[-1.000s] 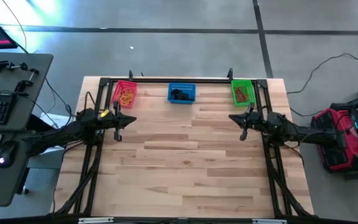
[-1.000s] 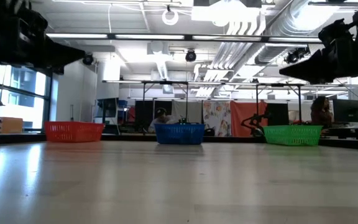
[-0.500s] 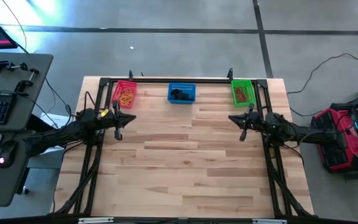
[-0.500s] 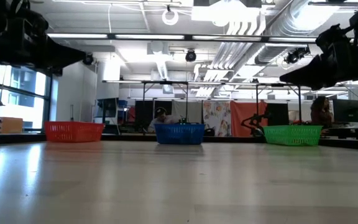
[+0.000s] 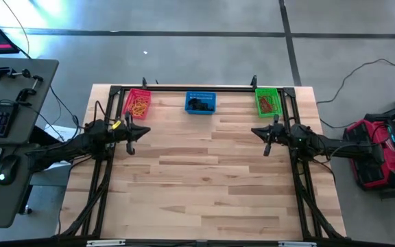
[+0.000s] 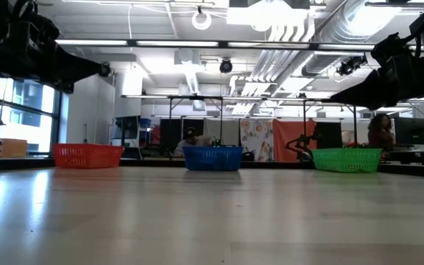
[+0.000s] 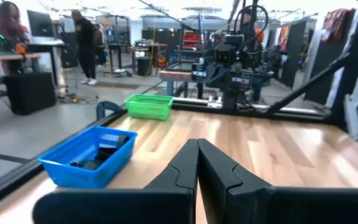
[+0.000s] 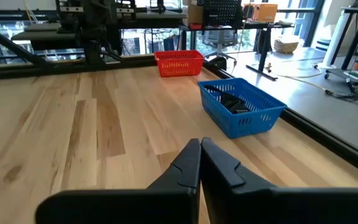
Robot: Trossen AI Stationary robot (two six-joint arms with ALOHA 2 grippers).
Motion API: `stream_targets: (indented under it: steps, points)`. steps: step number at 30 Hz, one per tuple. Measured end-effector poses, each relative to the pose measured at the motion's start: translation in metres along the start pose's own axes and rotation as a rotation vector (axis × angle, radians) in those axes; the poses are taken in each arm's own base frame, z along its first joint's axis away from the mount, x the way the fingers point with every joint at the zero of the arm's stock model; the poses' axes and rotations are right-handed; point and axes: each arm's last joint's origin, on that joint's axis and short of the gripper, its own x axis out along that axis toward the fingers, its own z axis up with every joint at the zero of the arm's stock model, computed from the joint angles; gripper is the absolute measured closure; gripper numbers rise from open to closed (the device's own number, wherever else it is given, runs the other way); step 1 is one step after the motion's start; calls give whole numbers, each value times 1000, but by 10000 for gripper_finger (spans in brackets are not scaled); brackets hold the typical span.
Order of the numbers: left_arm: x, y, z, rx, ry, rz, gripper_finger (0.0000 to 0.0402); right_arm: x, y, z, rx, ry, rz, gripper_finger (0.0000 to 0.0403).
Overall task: Sort rubber bands into baskets
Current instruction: Return to Home Position
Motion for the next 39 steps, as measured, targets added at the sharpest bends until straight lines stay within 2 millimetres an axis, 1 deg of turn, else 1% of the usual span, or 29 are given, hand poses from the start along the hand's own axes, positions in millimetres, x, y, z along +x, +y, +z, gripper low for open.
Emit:
stream_targets:
  steps: [4, 39]
  points:
    - [0, 0, 0, 41, 4, 9, 402, 0, 0, 0, 38, 0, 0, 403]
    - [0, 0, 0, 26, 4, 10, 401, 0, 0, 0, 34, -1, 3, 403]
